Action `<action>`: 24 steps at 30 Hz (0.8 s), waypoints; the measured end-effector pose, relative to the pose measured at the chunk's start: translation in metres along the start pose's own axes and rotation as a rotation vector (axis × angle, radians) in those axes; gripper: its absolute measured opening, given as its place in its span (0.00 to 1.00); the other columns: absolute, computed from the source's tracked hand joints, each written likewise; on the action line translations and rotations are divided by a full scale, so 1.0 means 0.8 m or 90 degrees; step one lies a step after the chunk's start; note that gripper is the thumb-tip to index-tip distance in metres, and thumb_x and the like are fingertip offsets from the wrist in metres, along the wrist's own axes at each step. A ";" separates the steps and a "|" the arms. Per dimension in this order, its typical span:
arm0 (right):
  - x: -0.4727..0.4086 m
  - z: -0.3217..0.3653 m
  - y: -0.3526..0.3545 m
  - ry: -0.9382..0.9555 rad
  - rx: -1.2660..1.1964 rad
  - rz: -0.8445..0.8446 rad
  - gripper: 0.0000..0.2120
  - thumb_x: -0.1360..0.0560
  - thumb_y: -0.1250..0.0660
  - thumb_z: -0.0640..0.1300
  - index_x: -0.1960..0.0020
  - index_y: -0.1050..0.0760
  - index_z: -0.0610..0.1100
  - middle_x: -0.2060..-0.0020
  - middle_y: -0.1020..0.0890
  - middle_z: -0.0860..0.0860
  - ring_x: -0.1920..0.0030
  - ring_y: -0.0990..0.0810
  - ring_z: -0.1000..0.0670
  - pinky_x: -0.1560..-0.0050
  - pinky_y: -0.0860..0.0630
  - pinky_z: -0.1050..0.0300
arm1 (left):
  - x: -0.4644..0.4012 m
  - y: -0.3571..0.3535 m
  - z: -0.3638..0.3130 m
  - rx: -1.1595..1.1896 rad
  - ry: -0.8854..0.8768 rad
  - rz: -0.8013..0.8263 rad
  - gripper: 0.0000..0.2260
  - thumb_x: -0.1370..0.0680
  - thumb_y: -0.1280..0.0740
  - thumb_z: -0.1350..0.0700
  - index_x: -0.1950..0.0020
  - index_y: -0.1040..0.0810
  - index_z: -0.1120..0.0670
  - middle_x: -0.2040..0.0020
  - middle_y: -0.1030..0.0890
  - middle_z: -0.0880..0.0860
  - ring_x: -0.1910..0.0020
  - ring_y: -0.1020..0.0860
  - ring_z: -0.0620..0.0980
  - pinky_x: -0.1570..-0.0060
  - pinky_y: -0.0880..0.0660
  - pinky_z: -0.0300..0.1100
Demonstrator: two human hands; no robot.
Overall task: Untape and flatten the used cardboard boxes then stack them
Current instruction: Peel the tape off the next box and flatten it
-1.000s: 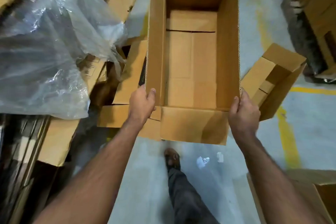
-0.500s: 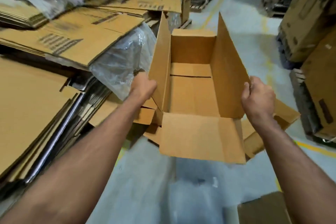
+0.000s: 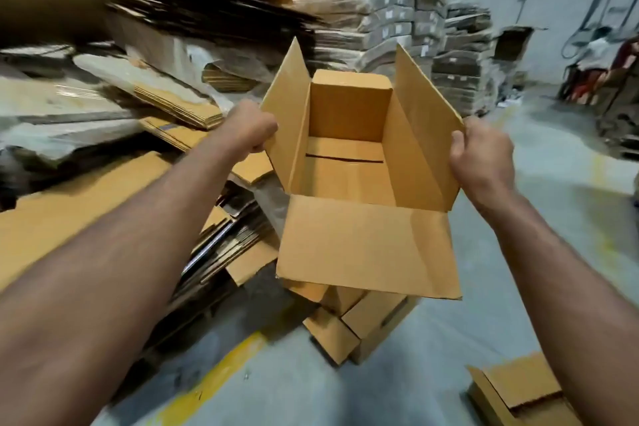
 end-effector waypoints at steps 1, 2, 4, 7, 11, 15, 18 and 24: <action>-0.009 0.016 -0.001 0.014 -0.017 -0.002 0.11 0.20 0.40 0.44 0.52 0.27 0.36 0.57 0.21 0.35 0.56 0.23 0.33 0.58 0.26 0.46 | 0.005 0.020 -0.002 0.006 0.005 -0.021 0.09 0.23 0.36 0.62 0.45 0.25 0.62 0.56 0.23 0.58 0.63 0.26 0.50 0.72 0.31 0.38; -0.018 0.034 -0.003 0.029 -0.030 0.001 0.11 0.20 0.40 0.44 0.52 0.27 0.36 0.57 0.21 0.34 0.55 0.23 0.33 0.57 0.25 0.44 | 0.010 0.042 -0.002 0.015 0.009 -0.042 0.08 0.24 0.36 0.62 0.46 0.25 0.63 0.56 0.23 0.58 0.64 0.26 0.51 0.73 0.32 0.38; -0.031 0.073 -0.011 0.071 -0.049 0.014 0.11 0.20 0.40 0.43 0.53 0.27 0.36 0.57 0.21 0.34 0.55 0.22 0.33 0.58 0.27 0.45 | 0.023 0.082 0.003 0.032 0.023 -0.084 0.08 0.25 0.37 0.63 0.47 0.25 0.63 0.59 0.25 0.57 0.67 0.28 0.50 0.76 0.34 0.36; -0.043 0.135 -0.028 0.145 -0.100 0.024 0.11 0.20 0.40 0.42 0.54 0.27 0.35 0.58 0.21 0.33 0.56 0.23 0.34 0.58 0.28 0.45 | 0.047 0.144 0.026 0.063 0.058 -0.162 0.09 0.25 0.37 0.62 0.46 0.25 0.61 0.57 0.23 0.57 0.64 0.24 0.51 0.71 0.24 0.41; -0.041 0.211 -0.060 0.203 -0.176 0.049 0.11 0.20 0.40 0.42 0.53 0.26 0.35 0.59 0.21 0.33 0.57 0.23 0.34 0.58 0.27 0.45 | 0.089 0.217 0.069 0.038 0.113 -0.258 0.14 0.23 0.38 0.61 0.38 0.26 0.61 0.47 0.22 0.63 0.53 0.20 0.58 0.59 0.18 0.48; -0.018 0.288 -0.101 0.240 -0.259 0.084 0.11 0.20 0.39 0.43 0.53 0.26 0.35 0.59 0.20 0.34 0.57 0.22 0.34 0.59 0.25 0.45 | 0.132 0.293 0.116 0.030 0.132 -0.353 0.05 0.24 0.36 0.62 0.51 0.23 0.60 0.57 0.23 0.59 0.61 0.23 0.54 0.76 0.26 0.34; 0.019 0.355 -0.136 0.286 -0.314 0.124 0.11 0.19 0.40 0.45 0.51 0.25 0.36 0.59 0.19 0.37 0.59 0.21 0.35 0.59 0.21 0.42 | 0.175 0.352 0.164 0.017 0.165 -0.423 0.08 0.25 0.35 0.61 0.48 0.22 0.62 0.57 0.22 0.59 0.63 0.23 0.53 0.74 0.29 0.38; 0.113 0.510 -0.181 0.389 -0.405 0.225 0.09 0.19 0.39 0.42 0.57 0.30 0.42 0.63 0.23 0.41 0.63 0.27 0.42 0.64 0.32 0.51 | 0.274 0.457 0.246 -0.041 0.241 -0.516 0.09 0.24 0.36 0.62 0.46 0.22 0.62 0.63 0.25 0.55 0.68 0.27 0.51 0.74 0.32 0.39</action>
Point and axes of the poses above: each hand's wrist, its own x-axis away from the middle knuckle, its own y-axis out of the back of the hand, z = x × y, the point moved 10 cm from there along -x, towards the middle knuckle
